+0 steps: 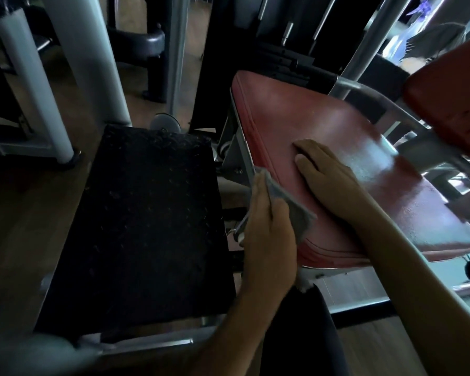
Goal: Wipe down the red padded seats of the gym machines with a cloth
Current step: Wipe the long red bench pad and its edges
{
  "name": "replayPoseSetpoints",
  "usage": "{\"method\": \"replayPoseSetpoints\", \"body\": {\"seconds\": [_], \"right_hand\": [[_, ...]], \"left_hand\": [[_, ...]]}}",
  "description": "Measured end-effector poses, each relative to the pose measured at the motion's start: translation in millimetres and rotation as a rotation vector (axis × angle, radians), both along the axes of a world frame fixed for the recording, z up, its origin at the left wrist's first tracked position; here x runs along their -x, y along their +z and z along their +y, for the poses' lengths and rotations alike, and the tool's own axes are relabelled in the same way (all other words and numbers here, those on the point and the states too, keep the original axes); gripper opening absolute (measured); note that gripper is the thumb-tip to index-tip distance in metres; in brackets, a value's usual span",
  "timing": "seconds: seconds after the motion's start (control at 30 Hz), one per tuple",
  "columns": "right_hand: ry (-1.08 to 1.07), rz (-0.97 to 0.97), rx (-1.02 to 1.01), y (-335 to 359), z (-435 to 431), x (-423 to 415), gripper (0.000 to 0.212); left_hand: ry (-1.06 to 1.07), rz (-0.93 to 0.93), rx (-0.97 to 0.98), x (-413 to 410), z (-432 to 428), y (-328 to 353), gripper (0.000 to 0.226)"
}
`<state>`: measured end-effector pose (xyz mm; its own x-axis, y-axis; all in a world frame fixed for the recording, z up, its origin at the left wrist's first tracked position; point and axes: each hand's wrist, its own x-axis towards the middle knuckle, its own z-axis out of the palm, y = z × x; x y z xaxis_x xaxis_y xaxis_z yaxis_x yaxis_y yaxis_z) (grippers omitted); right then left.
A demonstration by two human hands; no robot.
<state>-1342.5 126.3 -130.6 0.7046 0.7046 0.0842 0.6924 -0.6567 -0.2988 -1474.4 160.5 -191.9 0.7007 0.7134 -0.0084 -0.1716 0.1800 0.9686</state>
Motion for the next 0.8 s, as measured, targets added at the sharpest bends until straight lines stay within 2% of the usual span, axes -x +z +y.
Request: {"method": "replayPoseSetpoints", "body": {"seconds": [0.13, 0.4, 0.57, 0.8], "right_hand": [[-0.012, 0.015, 0.017, -0.3, 2.3, -2.0, 0.048], [-0.015, 0.027, -0.007, 0.0, 2.7, -1.3, 0.047], [-0.01, 0.016, 0.01, 1.4, 2.9, 1.4, 0.047], [-0.015, 0.024, 0.009, 2.1, 3.0, 2.3, 0.047]], "left_hand": [[-0.007, 0.006, 0.031, 12.2, -11.6, -1.1, 0.05], [-0.022, 0.159, -0.012, -49.2, 69.3, 12.6, 0.06], [-0.008, 0.182, -0.052, -75.3, 109.4, 21.6, 0.057], [-0.089, 0.172, -0.118, -7.3, 32.0, -11.2, 0.05]]}}
